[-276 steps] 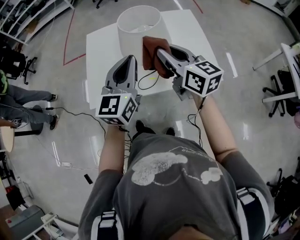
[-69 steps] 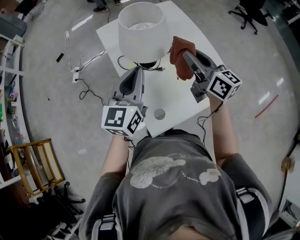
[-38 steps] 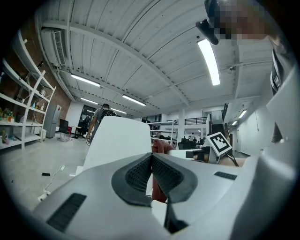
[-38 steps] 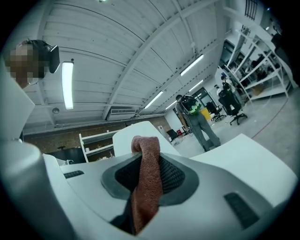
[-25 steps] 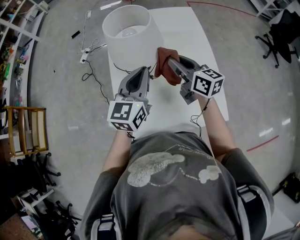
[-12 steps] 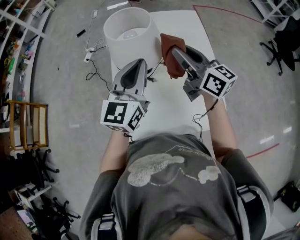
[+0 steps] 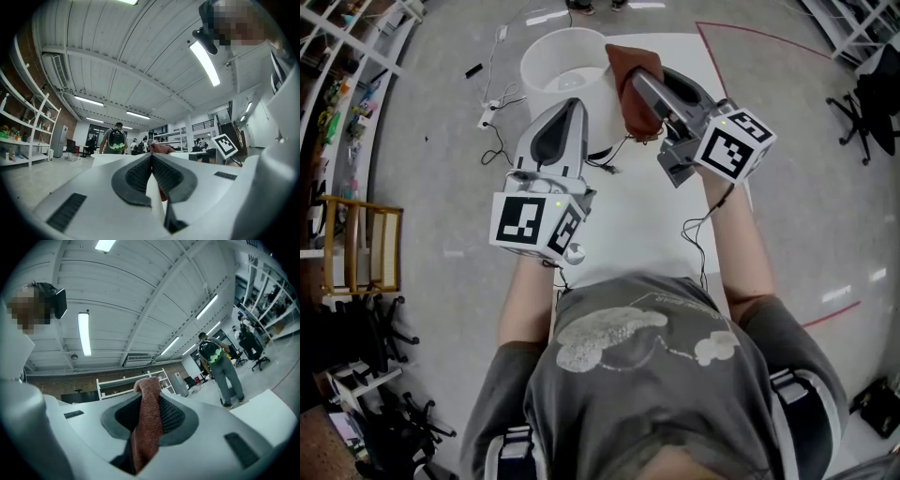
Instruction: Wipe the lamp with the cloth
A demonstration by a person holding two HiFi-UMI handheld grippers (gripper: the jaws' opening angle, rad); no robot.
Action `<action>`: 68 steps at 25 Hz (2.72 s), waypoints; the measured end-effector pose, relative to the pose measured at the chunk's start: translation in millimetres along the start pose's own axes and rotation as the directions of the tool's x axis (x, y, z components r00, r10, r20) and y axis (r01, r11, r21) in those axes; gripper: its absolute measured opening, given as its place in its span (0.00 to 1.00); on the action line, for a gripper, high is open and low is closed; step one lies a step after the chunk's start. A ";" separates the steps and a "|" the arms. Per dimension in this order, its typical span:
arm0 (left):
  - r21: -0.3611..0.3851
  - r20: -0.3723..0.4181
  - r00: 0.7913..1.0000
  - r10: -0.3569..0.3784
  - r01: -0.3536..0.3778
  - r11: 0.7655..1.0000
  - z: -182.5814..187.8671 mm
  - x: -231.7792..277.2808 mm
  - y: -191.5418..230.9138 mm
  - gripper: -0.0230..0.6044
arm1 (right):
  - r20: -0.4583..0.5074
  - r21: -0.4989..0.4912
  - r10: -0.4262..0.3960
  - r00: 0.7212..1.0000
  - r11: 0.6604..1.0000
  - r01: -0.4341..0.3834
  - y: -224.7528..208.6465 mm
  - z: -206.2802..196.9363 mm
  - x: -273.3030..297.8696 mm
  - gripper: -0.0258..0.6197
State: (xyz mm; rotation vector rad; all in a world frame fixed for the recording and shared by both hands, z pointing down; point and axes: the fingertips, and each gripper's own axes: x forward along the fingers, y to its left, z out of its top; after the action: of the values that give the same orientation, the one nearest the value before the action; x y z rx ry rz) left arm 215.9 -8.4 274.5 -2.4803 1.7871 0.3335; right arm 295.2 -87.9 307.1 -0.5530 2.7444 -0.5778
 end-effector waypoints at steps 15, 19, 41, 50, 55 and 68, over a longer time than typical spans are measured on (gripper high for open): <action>-0.038 -0.072 0.997 0.027 -0.030 0.999 6.4 5.6 30.6 0.05 | -0.088 0.069 -0.124 0.988 0.989 0.130 -49.1 -1.5 36.1 0.17; -0.060 -0.116 0.993 0.004 -0.011 0.998 3.7 8.4 37.9 0.05 | -0.121 0.104 -0.184 0.975 0.975 0.197 -60.1 -15.5 32.4 0.17; -0.189 -0.211 0.958 -0.196 0.156 0.969 -54.6 -28.3 99.6 0.05 | -0.125 0.077 -0.550 0.826 0.824 0.561 -53.2 -89.4 -29.8 0.17; -0.232 -0.179 0.940 -0.291 0.247 0.941 -22.4 -36.3 121.1 0.05 | -0.047 0.079 -0.619 0.784 0.780 0.621 -0.1 -71.0 -20.1 0.17; -0.250 -0.202 0.916 -0.347 0.294 0.923 -53.0 -45.6 123.9 0.05 | -0.014 0.131 -0.669 0.743 0.736 0.665 3.2 -108.2 -38.7 0.17; -0.294 -0.209 0.854 -0.476 0.409 0.864 -65.8 -137.2 114.3 0.05 | 0.010 0.130 -0.742 0.670 0.665 0.735 104.3 -180.6 -68.8 0.17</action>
State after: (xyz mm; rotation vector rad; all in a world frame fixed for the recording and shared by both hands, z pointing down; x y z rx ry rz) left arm 75.5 70.4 376.2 -3.1477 1.2266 0.1833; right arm 261.9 88.2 433.9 -1.6601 2.3021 -0.8576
